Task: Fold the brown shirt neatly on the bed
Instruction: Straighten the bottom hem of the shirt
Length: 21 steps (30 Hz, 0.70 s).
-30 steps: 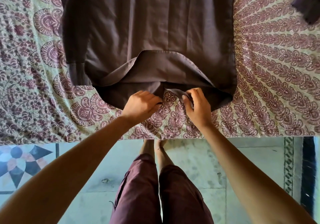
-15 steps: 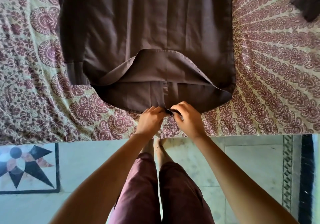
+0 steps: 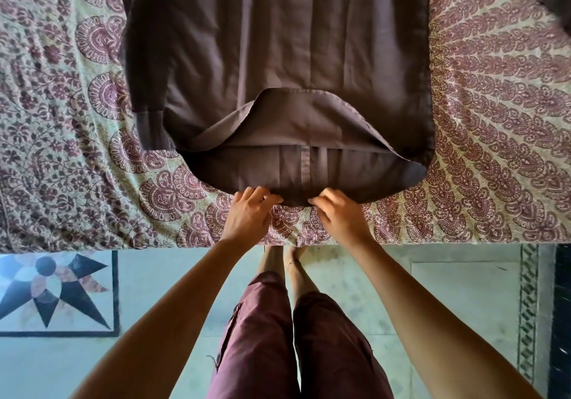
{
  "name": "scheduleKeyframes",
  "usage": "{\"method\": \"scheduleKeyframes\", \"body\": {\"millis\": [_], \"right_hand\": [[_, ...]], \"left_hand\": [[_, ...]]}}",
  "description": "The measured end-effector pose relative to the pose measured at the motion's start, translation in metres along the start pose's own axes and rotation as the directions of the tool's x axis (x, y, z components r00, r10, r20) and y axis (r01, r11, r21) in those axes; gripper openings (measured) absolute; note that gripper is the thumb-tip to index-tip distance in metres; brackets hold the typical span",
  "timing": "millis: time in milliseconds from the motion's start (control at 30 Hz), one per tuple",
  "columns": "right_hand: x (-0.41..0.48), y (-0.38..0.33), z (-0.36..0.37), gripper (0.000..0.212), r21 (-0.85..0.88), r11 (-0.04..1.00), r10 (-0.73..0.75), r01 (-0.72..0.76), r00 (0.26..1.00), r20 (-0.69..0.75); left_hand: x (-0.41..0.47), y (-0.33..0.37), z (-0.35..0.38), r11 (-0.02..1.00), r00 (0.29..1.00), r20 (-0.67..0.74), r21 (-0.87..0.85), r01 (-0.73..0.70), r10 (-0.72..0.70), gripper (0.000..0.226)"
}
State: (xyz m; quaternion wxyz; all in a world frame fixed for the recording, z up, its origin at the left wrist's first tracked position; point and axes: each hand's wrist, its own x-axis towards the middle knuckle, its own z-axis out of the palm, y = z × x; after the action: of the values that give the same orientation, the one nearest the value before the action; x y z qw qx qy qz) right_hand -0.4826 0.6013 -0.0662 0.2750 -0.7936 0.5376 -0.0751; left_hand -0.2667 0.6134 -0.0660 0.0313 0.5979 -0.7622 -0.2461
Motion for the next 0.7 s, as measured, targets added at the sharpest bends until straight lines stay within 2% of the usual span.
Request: {"method": "scheduleKeyframes", "body": {"millis": [100, 167, 233, 267, 300, 367, 400, 467, 533, 600, 700], "right_hand": [[0.0, -0.001, 0.002, 0.018, -0.029, 1.0, 0.002, 0.0, 0.998, 0.057], [0.003, 0.0, -0.004, 0.026, 0.004, 1.0, -0.004, 0.004, 0.998, 0.064], [0.007, 0.004, -0.014, 0.024, -0.01, 1.0, -0.022, 0.021, 1.0, -0.021], [0.01, 0.008, -0.021, 0.018, -0.061, 0.998, -0.018, 0.012, 0.995, -0.098], [0.014, 0.013, -0.026, 0.019, -0.122, 0.992, 0.015, -0.037, 0.983, -0.18], [0.025, 0.021, -0.038, 0.041, -0.227, 0.951, 0.139, -0.211, 0.945, -0.296], [0.031, 0.025, -0.044, 0.052, -0.266, 0.916, 0.211, -0.301, 0.924, -0.318], [0.044, 0.032, -0.052, 0.071, -0.295, 0.836, 0.373, -0.463, 0.874, -0.313], [0.055, 0.039, -0.059, 0.078, -0.276, 0.779, 0.493, -0.564, 0.821, -0.287], [0.061, 0.043, -0.062, 0.065, -0.267, 0.777, 0.508, -0.57, 0.819, -0.269], [0.057, 0.046, -0.067, 0.029, -0.297, 0.822, 0.395, -0.486, 0.862, -0.318]], "left_hand": [[0.003, -0.001, 0.0, 1.0, 1.0, 0.011, -0.017, 0.002, -0.002, 0.033], [0.006, -0.002, -0.006, 0.998, 0.999, -0.031, -0.063, 0.005, -0.007, 0.026], [0.009, -0.006, -0.017, 0.994, 0.983, -0.158, -0.068, 0.081, -0.091, 0.027], [0.012, -0.01, -0.024, 0.981, 0.949, -0.25, -0.074, 0.18, -0.193, 0.026], [0.016, -0.016, -0.032, 0.947, 0.888, -0.331, -0.102, 0.304, -0.32, 0.027], [0.024, -0.034, -0.05, 0.854, 0.758, -0.406, -0.132, 0.504, -0.51, 0.04], [0.027, -0.044, -0.056, 0.822, 0.732, -0.407, -0.096, 0.561, -0.547, 0.044], [0.034, -0.058, -0.064, 0.793, 0.742, -0.379, 0.034, 0.608, -0.553, 0.042], [0.037, -0.066, -0.069, 0.751, 0.719, -0.364, 0.074, 0.656, -0.592, 0.036], [0.04, -0.071, -0.073, 0.671, 0.634, -0.355, 0.023, 0.741, -0.687, 0.033], [0.036, -0.081, -0.077, 0.6, 0.552, -0.366, -0.025, 0.799, -0.749, 0.022]]}}
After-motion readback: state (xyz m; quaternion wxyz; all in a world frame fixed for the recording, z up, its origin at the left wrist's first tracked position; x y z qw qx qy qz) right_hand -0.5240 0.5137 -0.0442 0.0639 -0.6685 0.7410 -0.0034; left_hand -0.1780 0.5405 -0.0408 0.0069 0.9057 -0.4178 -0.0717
